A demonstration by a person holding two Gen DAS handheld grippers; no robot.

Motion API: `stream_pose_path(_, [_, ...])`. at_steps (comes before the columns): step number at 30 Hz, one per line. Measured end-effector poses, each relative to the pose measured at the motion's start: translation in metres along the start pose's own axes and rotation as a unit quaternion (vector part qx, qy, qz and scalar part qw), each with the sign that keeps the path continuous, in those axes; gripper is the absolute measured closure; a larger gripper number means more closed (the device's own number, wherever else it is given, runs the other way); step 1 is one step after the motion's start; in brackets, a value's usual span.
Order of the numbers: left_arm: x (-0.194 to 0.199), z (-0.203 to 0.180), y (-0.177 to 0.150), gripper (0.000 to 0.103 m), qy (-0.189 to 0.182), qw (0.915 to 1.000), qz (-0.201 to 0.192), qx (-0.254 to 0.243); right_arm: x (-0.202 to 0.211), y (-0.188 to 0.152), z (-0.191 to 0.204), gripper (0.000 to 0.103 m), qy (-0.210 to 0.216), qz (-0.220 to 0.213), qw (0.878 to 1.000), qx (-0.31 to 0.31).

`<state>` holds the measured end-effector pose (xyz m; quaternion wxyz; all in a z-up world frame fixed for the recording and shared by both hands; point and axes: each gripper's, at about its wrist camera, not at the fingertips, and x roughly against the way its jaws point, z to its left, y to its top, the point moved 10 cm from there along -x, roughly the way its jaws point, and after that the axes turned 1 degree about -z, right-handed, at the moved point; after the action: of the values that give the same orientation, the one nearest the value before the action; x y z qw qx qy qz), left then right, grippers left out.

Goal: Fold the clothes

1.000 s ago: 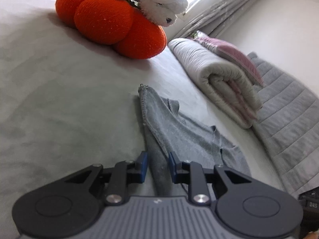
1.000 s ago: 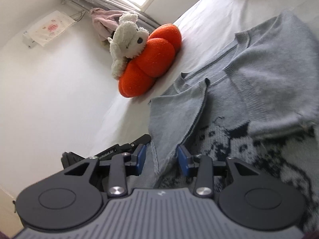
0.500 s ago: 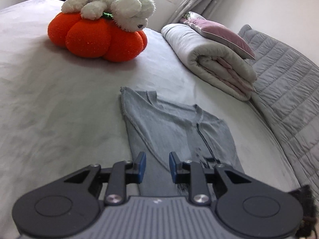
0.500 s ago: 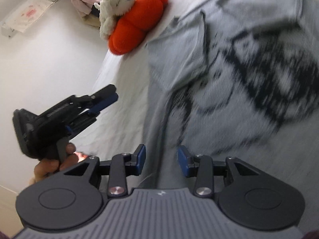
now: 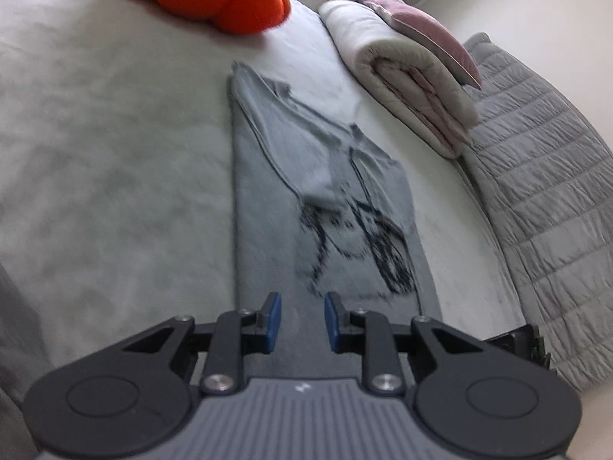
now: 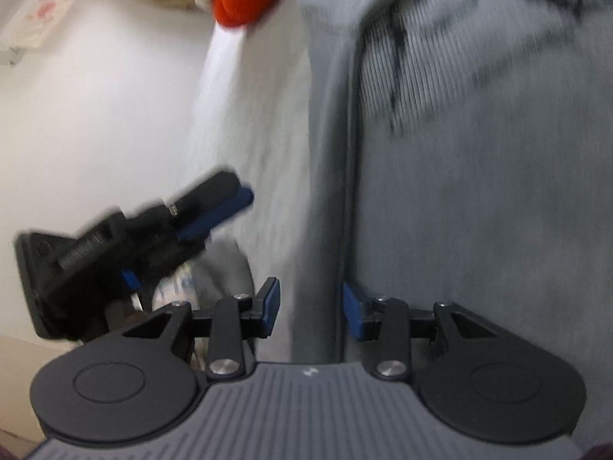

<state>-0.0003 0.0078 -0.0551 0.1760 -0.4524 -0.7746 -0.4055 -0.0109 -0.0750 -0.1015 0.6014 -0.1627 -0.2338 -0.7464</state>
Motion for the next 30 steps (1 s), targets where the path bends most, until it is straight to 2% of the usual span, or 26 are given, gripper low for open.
stream_pose_path(6, [-0.022,0.008,-0.023,0.079,0.014,0.9994,0.031,-0.003,0.004,-0.029,-0.004,0.067,0.010,0.023,1.000,0.002])
stream_pose_path(10, [-0.027,0.007,-0.026,0.079,-0.005,0.9992,0.038,-0.006,0.009,-0.040,-0.012,0.070,0.036,0.023,0.999,-0.014])
stream_pose_path(13, [-0.027,0.006,-0.022,0.079,-0.020,0.9993,0.030,-0.002,0.010,-0.041,-0.010,0.080,0.054,0.023,0.998,-0.023])
stream_pose_path(19, [-0.027,0.005,-0.021,0.079,-0.054,0.9977,0.034,0.023,0.016,-0.037,0.003,0.090,0.066,0.002,0.998,0.008])
stream_pose_path(23, [-0.028,0.002,-0.023,0.079,-0.069,0.9963,0.043,0.028,0.027,-0.033,0.006,0.092,0.053,-0.017,0.998,0.027])
stream_pose_path(30, [-0.038,0.007,-0.031,0.079,-0.055,0.9963,0.063,0.017,0.062,-0.043,0.010,0.092,0.007,-0.036,0.999,0.035])
